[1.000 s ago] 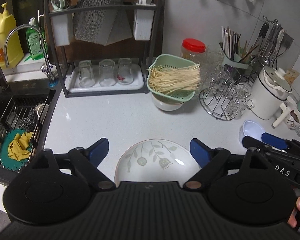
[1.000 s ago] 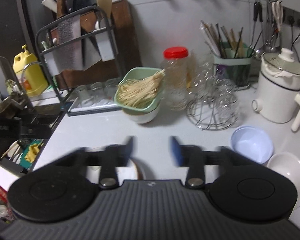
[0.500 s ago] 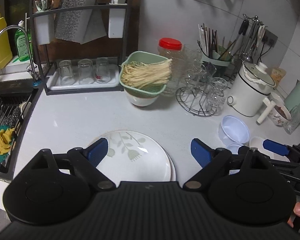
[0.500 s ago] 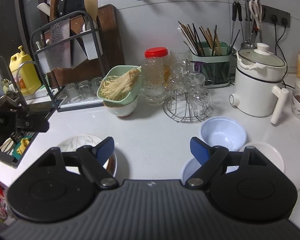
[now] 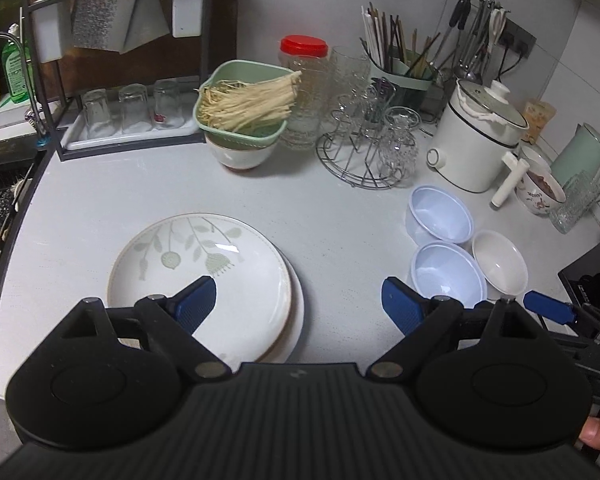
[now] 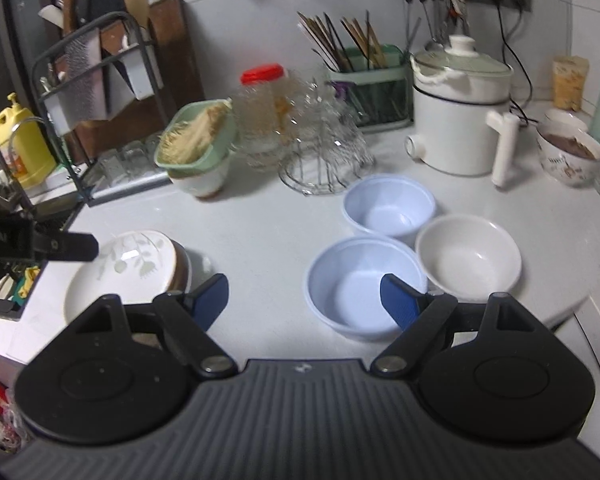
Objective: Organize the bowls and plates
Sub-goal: 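Move both grippers over to the larger light-blue plastic bowl, then close both grippers on the rim of the larger light-blue bowl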
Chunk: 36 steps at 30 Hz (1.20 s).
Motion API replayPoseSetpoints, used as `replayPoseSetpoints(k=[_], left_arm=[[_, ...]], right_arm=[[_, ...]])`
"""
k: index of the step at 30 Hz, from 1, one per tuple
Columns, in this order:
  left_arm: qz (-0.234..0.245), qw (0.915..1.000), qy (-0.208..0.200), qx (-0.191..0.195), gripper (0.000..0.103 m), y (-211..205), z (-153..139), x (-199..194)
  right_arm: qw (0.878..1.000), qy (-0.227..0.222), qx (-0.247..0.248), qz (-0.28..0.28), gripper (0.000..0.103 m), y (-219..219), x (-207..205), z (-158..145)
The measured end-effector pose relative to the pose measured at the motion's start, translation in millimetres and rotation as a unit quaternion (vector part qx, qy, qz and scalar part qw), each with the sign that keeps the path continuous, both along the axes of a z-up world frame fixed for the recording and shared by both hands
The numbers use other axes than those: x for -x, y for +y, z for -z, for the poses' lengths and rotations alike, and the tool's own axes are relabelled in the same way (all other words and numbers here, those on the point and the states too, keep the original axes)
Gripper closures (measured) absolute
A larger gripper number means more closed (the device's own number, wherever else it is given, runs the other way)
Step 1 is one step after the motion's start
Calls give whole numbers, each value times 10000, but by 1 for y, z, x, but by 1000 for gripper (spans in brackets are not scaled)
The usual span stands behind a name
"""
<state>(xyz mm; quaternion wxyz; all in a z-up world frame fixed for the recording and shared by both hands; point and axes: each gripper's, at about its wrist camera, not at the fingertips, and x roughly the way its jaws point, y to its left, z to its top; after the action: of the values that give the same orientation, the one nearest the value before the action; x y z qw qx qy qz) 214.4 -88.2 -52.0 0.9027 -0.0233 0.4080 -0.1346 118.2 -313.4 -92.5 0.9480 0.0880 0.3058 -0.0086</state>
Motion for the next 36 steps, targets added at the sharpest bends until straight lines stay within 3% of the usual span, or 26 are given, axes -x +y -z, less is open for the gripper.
replayPoseSetpoints(k=[16,22,24,27,36], left_arm=[[619,9975,307,133,11,-65,36,-31],[1072,9921,592,258,12,-89,58,-46],[1172,9908,651,168,12,-98,67,-50],[1243,9887,768,351,13,-106,81,-59],[1105,9842,1251,584,39,-126,108,-91]], right_arm=[[9968,141,-211,753,19,-50,6,23],[9956,320,-414,773,21,-59,2,39],[9957,350,-344,786,26,-62,2,42],[9952,462,-354,785,35,-65,-2,50],[9923,475,-711,899,60,-74,-27,68]])
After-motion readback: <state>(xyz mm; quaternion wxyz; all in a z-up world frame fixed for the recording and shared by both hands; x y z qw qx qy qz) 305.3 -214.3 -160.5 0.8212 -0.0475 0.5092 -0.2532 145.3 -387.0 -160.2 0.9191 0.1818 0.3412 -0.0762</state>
